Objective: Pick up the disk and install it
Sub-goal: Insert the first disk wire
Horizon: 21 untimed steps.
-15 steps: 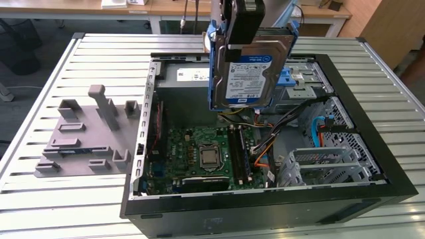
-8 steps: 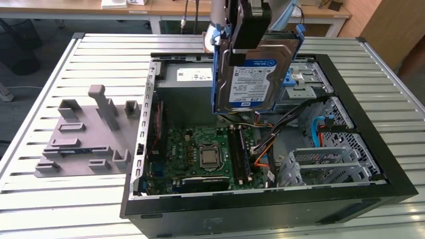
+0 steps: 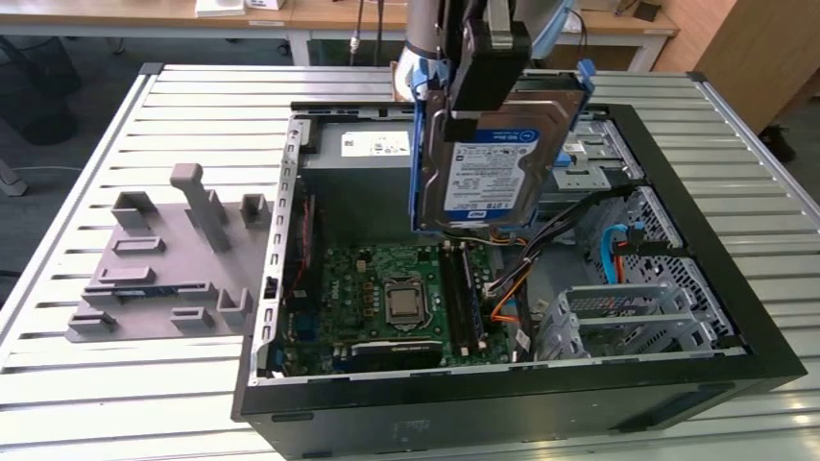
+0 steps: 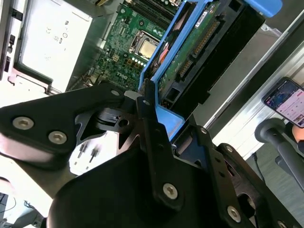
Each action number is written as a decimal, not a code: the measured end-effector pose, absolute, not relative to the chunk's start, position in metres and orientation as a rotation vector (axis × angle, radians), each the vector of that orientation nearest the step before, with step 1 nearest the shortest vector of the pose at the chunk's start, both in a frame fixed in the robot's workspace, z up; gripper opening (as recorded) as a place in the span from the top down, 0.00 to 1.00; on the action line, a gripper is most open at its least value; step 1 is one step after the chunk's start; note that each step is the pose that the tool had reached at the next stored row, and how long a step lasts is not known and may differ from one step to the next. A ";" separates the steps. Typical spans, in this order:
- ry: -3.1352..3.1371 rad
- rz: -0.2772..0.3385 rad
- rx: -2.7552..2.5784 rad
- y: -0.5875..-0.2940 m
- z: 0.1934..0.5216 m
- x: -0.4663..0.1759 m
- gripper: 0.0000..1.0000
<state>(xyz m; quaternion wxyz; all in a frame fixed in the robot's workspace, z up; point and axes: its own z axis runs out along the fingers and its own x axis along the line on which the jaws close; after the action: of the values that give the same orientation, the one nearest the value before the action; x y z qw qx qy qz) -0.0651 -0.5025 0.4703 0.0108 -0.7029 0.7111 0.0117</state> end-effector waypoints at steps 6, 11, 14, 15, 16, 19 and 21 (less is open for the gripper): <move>2.219 0.037 -2.193 -0.503 0.470 -0.055 0.64; 2.224 0.036 -2.188 -0.512 0.467 -0.054 0.64; 2.225 0.037 -2.186 -0.519 0.466 -0.054 0.64; 2.225 0.037 -2.187 -0.519 0.466 -0.053 0.64; 2.225 0.036 -2.187 -0.519 0.466 -0.050 0.64; 2.225 0.037 -2.187 -0.519 0.465 -0.043 0.64; 2.225 0.036 -2.187 -0.519 0.465 -0.038 0.64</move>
<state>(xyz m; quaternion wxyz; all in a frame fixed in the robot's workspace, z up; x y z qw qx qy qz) -0.0384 -0.5194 0.4650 0.0108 -0.7008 0.7131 0.0117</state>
